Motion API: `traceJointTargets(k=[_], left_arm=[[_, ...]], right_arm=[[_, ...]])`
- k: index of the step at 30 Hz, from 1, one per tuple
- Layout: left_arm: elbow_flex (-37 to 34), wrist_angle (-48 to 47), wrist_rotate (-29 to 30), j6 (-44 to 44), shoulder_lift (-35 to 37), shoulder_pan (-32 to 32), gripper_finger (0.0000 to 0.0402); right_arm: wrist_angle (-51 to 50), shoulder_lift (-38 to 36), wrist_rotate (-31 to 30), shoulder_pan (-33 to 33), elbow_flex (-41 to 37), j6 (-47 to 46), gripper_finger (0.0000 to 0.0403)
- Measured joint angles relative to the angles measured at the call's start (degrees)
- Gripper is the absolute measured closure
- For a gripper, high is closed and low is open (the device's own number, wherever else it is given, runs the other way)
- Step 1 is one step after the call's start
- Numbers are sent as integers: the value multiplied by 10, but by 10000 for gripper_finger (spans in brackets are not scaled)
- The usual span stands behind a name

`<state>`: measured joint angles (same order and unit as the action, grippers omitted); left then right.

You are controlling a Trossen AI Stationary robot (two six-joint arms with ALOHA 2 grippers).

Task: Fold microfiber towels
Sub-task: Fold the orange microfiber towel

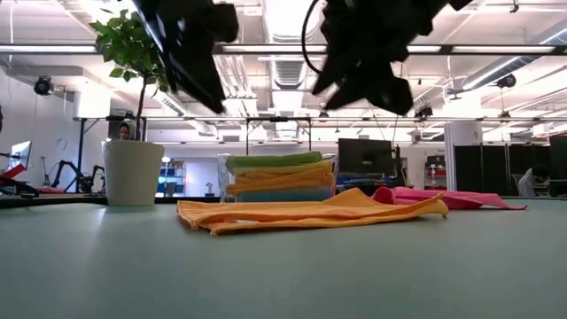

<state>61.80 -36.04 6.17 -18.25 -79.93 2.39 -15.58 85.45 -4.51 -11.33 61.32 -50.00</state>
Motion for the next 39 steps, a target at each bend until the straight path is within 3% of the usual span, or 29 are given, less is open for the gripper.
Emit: traceJointTargets(k=[7,18,27,35,39], left_arm=[[-2,-76,6,5,90,2,226],[-76,-99,21,-10,195,6,226],[-155,-87,19,-68,225,9,226],[-171,-78,17,-65,217,12,226],[-171,-68,17,-49,210,12,226]], right_arm=[[73,49,0,-6,50,-7,292],[-48,229,5,-17,203,24,294],[-59,317,6,-19,264,-16,294],[-161,328,3,-33,267,-78,296],[-182,324,33,-50,268,-86,296]])
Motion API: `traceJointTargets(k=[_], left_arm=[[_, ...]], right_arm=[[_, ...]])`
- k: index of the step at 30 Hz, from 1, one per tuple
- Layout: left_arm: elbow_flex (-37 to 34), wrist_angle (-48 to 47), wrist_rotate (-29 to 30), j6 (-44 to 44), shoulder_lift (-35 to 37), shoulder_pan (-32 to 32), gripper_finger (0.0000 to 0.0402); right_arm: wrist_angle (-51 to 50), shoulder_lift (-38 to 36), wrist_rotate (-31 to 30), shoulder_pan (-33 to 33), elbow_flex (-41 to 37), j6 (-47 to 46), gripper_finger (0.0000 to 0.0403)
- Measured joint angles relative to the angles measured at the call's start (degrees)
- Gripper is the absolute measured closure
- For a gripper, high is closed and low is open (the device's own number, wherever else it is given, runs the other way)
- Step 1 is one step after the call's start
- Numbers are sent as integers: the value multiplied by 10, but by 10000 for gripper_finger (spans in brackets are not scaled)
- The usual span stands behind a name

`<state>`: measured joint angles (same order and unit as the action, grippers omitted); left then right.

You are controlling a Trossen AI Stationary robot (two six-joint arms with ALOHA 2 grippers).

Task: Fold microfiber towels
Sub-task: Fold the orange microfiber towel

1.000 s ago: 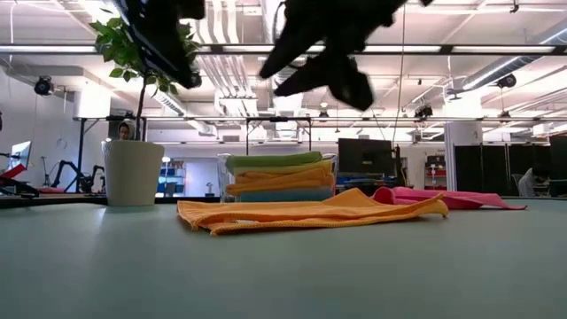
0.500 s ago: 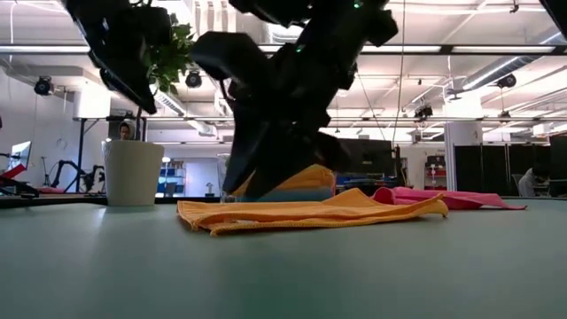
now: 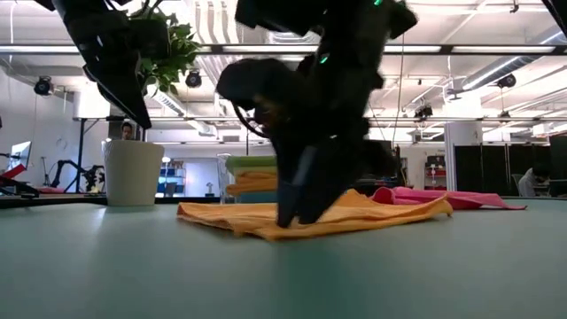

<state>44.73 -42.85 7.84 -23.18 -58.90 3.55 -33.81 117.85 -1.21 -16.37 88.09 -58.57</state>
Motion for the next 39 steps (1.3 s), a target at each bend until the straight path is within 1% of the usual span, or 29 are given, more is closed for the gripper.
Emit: traceJointTargets(k=[2,9,16,22,26,32,36,39], left_arm=[[0,13,0,1,-3,0,226],[0,43,0,29,-24,0,226],[2,76,-5,41,-57,0,226],[2,121,-51,96,-87,8,226],[2,135,-57,133,-103,31,226],[2,162,-57,162,-112,96,226],[2,206,-54,196,-115,150,226],[2,251,-35,224,-117,182,226]], right_arm=[[-5,-3,23,-13,0,-2,296],[-22,-8,76,-73,-2,-51,296],[-72,-15,78,-132,-2,-96,296],[-79,-49,73,-157,-4,-100,296],[-81,-81,30,-169,-3,-99,296],[-79,-121,-67,-199,-3,-93,296],[-85,-131,-120,-223,-3,-89,296],[-94,-136,-149,-243,-3,-90,296]])
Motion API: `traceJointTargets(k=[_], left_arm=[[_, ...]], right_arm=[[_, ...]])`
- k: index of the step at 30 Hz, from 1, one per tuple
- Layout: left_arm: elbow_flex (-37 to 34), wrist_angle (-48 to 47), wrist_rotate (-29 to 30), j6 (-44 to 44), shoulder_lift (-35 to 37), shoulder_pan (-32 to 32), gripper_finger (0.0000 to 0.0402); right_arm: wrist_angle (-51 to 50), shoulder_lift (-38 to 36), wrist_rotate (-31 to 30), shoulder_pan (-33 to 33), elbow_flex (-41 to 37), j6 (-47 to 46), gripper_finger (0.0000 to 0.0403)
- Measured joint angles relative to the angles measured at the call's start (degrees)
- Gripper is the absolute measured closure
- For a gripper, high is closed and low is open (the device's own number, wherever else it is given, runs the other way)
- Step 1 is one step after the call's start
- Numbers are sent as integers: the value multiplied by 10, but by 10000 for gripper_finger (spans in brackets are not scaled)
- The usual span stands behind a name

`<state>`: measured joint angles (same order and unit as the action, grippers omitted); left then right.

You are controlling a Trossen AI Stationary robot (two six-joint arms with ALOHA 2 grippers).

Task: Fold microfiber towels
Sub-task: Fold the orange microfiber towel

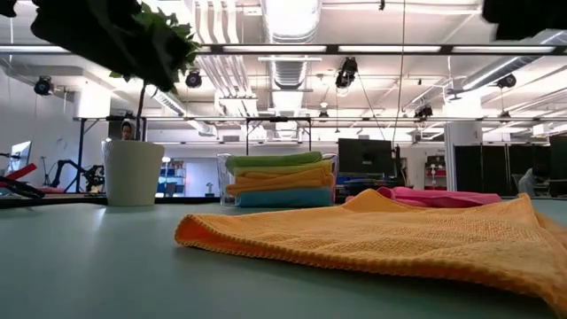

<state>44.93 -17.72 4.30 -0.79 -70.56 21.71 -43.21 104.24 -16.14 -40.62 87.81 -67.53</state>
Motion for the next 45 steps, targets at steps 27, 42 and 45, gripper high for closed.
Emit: traceJointTargets(k=[27,42,45], left_arm=[[140,46,22,1,-146,35,226],[137,36,20,4,-242,63,226],[137,37,20,25,-257,66,226]], right_arm=[[-99,-93,-116,-116,1,-30,296],[-99,-23,-114,-99,-4,32,296],[-80,-13,-108,-90,-4,36,296]])
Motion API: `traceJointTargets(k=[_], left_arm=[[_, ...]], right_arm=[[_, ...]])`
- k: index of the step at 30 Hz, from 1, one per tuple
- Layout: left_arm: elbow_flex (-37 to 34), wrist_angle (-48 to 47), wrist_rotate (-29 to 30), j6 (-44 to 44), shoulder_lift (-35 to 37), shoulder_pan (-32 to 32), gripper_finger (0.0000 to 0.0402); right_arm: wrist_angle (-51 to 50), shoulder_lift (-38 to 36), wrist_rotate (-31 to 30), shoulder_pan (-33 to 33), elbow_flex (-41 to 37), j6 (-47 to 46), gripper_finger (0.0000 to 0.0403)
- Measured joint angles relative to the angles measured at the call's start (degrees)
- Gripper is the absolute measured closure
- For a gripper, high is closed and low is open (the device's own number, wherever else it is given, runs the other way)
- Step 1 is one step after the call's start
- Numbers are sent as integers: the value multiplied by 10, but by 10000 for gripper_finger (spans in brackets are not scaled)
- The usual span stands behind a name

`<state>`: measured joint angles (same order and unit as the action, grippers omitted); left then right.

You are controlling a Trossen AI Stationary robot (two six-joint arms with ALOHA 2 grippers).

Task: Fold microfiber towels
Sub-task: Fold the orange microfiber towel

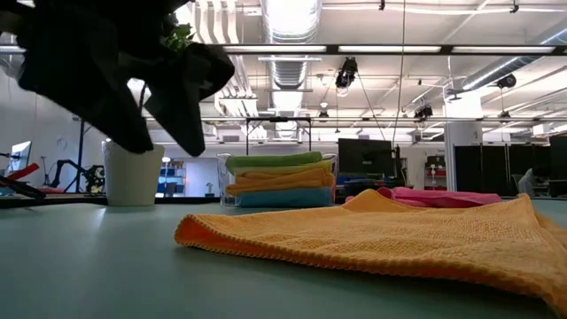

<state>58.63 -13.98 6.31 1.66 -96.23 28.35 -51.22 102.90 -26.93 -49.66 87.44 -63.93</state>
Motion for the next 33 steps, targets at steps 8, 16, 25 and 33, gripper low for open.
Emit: traceJointTargets(k=[8,16,25,33], left_arm=[[0,34,-4,24,-15,4,226],[6,71,3,93,-69,5,226],[5,70,31,93,-95,1,226],[3,70,40,84,-95,-6,226]], right_arm=[[40,24,0,13,0,24,290],[120,57,-3,23,0,115,289],[156,98,-2,33,0,126,288],[189,137,-1,48,3,145,285]])
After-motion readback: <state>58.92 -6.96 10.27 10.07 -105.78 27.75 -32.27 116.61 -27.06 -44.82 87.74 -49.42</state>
